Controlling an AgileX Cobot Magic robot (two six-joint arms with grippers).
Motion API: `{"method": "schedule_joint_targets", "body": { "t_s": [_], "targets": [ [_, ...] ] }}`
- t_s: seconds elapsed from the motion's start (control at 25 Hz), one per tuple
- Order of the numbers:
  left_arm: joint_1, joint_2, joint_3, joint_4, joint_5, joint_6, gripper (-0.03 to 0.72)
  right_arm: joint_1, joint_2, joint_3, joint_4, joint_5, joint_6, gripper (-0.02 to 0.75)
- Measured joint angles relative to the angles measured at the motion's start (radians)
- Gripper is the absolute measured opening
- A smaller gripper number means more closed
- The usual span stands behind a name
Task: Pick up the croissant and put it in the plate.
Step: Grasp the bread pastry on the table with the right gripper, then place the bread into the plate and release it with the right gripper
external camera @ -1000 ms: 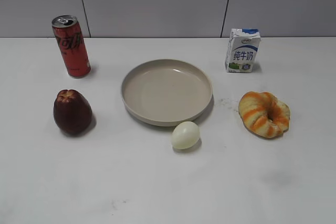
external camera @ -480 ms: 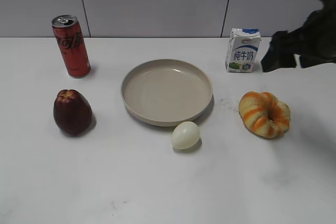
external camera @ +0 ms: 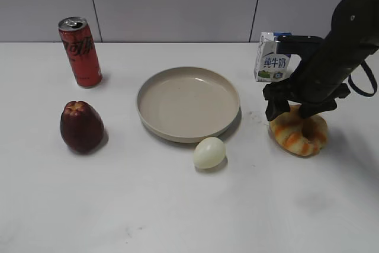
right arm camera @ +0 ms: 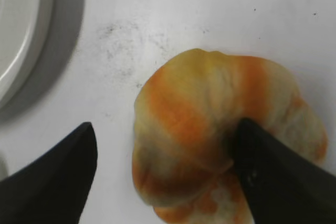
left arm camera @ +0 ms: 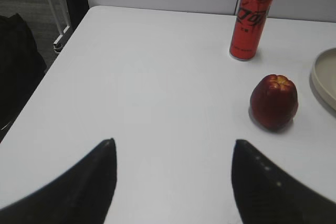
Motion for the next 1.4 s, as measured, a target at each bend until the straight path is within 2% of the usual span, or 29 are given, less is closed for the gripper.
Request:
{"method": "schedule_joint_targets", "body": {
  "t_s": [0.12, 0.28, 0.36, 0.56, 0.8, 1.04, 1.24, 1.4],
  "targets": [
    [0.0, 0.0, 0.0, 0.0, 0.0, 0.0, 0.503, 0.0, 0.015, -0.002, -0.007, -0.012, 0.014, 0.429],
    [0.0, 0.0, 0.0, 0.0, 0.0, 0.0, 0.503, -0.001, 0.016, -0.005, -0.014, -0.013, 0.017, 0.152],
    [0.0, 0.0, 0.0, 0.0, 0.0, 0.0, 0.503, -0.001, 0.018, -0.01, -0.017, -0.002, 0.017, 0.064],
    [0.0, 0.0, 0.0, 0.0, 0.0, 0.0, 0.503, 0.0, 0.004, -0.046, -0.021, 0.097, 0.018, 0.062],
    [0.0, 0.0, 0.0, 0.0, 0.0, 0.0, 0.503, 0.026, -0.145, -0.128, -0.011, 0.213, -0.005, 0.06],
    [0.0, 0.0, 0.0, 0.0, 0.0, 0.0, 0.503, 0.133, -0.167, -0.3, 0.0, 0.235, -0.028, 0.06],
    [0.0, 0.0, 0.0, 0.0, 0.0, 0.0, 0.503, 0.244, -0.05, -0.441, 0.003, 0.232, -0.062, 0.06],
    [0.0, 0.0, 0.0, 0.0, 0.0, 0.0, 0.503, 0.292, 0.085, -0.52, 0.006, 0.23, -0.076, 0.06]
  ]
}}
